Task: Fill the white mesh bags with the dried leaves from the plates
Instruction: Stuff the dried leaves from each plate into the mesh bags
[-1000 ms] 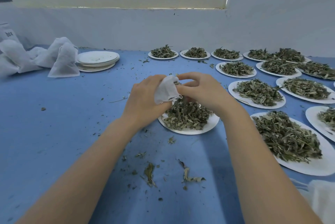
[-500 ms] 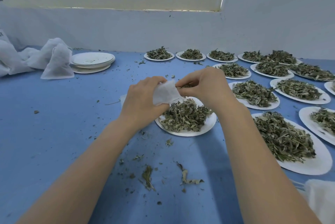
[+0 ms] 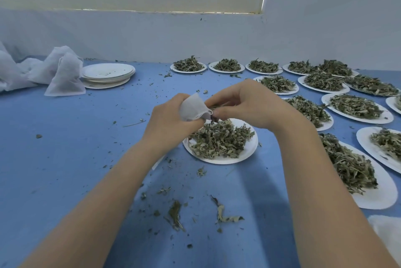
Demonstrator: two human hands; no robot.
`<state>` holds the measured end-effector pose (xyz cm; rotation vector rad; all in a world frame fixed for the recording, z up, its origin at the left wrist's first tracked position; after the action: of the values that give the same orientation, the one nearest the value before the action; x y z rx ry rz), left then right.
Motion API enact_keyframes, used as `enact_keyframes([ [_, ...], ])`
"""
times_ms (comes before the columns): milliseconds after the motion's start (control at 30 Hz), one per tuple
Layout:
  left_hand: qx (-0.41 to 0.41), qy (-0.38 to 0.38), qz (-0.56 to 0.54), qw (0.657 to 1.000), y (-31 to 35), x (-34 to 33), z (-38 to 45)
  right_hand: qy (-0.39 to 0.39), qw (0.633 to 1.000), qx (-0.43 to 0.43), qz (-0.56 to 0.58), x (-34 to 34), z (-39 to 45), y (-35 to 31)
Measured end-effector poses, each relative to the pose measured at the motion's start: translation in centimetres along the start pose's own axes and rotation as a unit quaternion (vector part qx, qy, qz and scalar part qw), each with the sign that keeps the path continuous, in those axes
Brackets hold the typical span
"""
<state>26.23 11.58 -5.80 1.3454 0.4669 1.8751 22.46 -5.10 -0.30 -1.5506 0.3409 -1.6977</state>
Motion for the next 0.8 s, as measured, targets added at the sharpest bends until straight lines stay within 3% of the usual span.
enact_keyframes([
  [200,-0.017,-0.03,0.026,0.999,0.9,0.1,-0.1,0.019,0.992,0.012,-0.122,-1.1,1.0,-1.0],
  [267,-0.048,-0.019,0.082,0.995,1.3,0.3,0.0,0.049,0.995,0.013,-0.088,-1.6,1.3,-0.9],
  [367,-0.072,0.018,0.067,0.995,1.5,0.8,0.0,0.091,0.995,0.008,0.032,-2.1,1.7,-0.6],
  [433,-0.079,0.015,0.068,0.994,1.5,1.0,-0.1,0.073,0.996,0.007,0.041,-2.1,1.6,-0.6],
  [567,-0.088,-0.012,0.069,0.994,1.4,0.6,-0.2,-0.006,0.998,0.031,-0.046,-1.9,1.2,-1.1],
  [733,-0.072,0.004,0.053,0.996,1.5,0.6,-0.2,-0.03,0.998,0.047,-0.036,-1.8,0.9,-1.6],
  [800,-0.063,0.008,0.044,0.997,1.5,0.7,-0.2,0.002,0.999,0.049,0.003,-2.0,1.0,-1.6],
])
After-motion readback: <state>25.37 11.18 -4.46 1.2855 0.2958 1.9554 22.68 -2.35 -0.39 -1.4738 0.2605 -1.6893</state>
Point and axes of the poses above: each hand's wrist, its own z-axis towards the middle knuckle, its own x-axis out of the back of the hand, y = z × x, the point moved 2 cm from there along z, towards the middle knuckle, and after that the axes turned 3 degrees about x, right-handed, at the moved point
